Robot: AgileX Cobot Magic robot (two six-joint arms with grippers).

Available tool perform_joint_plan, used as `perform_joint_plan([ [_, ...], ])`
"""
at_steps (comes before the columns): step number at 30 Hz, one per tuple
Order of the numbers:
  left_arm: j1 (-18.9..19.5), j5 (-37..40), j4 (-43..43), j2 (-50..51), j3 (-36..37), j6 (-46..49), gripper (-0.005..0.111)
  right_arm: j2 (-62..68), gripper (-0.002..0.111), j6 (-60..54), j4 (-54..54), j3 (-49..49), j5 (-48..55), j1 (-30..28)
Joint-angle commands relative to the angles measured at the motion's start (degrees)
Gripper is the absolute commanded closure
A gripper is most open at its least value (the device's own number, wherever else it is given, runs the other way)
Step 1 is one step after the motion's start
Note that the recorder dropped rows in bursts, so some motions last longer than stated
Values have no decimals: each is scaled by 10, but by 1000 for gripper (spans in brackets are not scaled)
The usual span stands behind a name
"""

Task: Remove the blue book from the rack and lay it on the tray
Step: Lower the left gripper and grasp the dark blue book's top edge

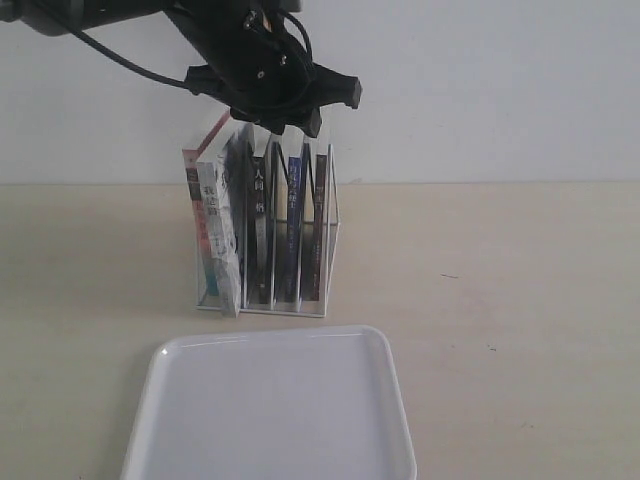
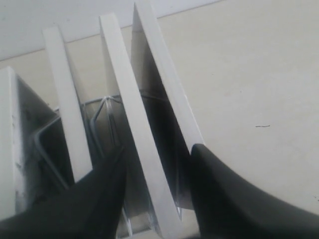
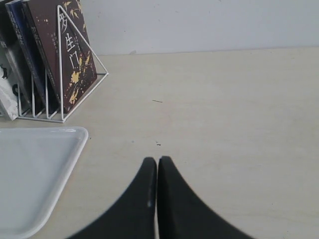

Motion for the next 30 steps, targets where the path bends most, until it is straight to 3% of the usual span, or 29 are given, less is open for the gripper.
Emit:
perform_joint_plan([
  [1, -5, -2, 1, 0, -3, -5, 67, -3, 108, -2, -4, 0, -2, -1],
  [30, -5, 22, 2, 21, -3, -8, 74, -3, 108, -2, -4, 0, -2, -1],
])
